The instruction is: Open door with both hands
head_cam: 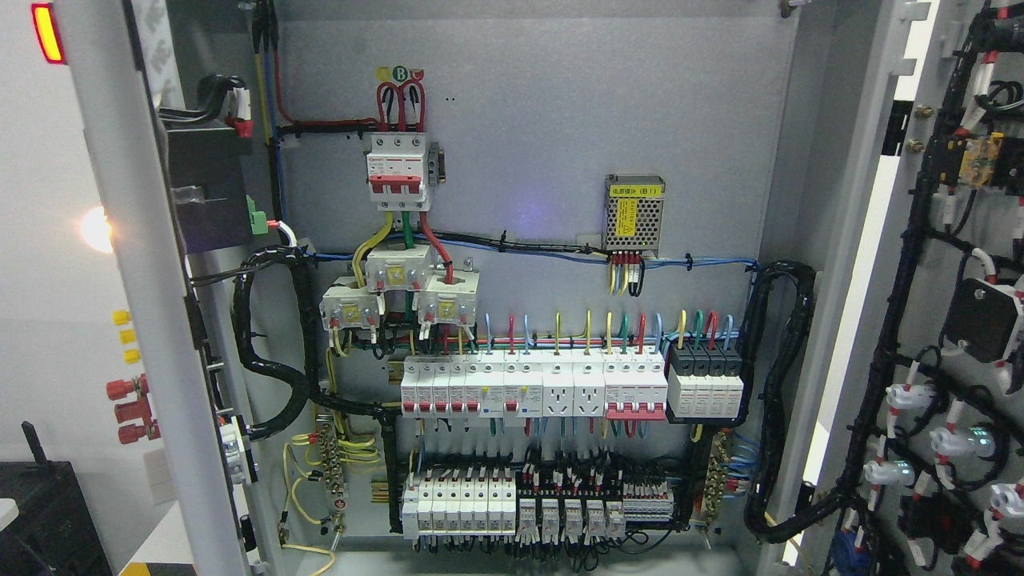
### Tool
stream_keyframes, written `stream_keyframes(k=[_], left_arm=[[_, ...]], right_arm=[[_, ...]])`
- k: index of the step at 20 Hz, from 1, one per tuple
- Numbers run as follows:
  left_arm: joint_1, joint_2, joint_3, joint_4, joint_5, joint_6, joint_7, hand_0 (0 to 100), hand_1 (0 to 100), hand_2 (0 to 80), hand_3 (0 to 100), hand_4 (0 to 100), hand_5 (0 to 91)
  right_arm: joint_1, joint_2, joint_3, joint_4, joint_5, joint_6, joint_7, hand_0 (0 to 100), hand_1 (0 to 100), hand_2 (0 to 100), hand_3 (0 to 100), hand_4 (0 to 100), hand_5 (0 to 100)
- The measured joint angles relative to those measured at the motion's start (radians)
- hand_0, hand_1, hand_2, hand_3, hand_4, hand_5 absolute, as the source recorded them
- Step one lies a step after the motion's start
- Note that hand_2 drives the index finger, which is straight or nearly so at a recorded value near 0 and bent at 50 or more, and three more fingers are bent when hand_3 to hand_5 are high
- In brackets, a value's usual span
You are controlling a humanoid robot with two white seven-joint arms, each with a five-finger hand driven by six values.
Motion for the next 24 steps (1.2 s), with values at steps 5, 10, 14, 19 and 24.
stream_keyframes(k=[5, 10, 14, 19, 24], left_arm=[[0.000, 0.000, 0.000, 0.000, 0.000, 0.000, 0.000, 12, 39, 0.0, 0, 0, 0.0], [0.000, 0.000, 0.000, 0.000, 0.000, 0.000, 0.000, 12, 39, 0.0, 0, 0, 0.0], [0.000, 0.000, 0.000, 0.000, 0.000, 0.000, 0.000, 12, 39, 0.0, 0, 0, 0.0], [0.000, 0.000, 0.000, 0.000, 0.000, 0.000, 0.000, 12, 39, 0.0, 0, 0, 0.0], [0.000, 0.000, 0.000, 0.005, 0.000, 0.000, 0.000, 12, 39, 0.0, 0, 0, 0.0]], right_arm=[[-0.001, 0.017, 0.010, -0.005, 0.004, 0.018, -0.001, 12, 39, 0, 0, 0, 0], [-0.006, 0.033, 0.017, -0.008, 0.007, 0.038, -0.016, 12, 39, 0, 0, 0, 0], [-0.010, 0.044, 0.021, -0.009, 0.008, 0.051, -0.025, 12, 39, 0, 0, 0, 0], [-0.020, 0.058, 0.028, -0.010, 0.009, 0.056, -0.029, 12, 39, 0, 0, 0, 0], [-0.033, 0.070, 0.039, -0.010, 0.010, 0.056, -0.030, 12, 39, 0, 0, 0, 0]])
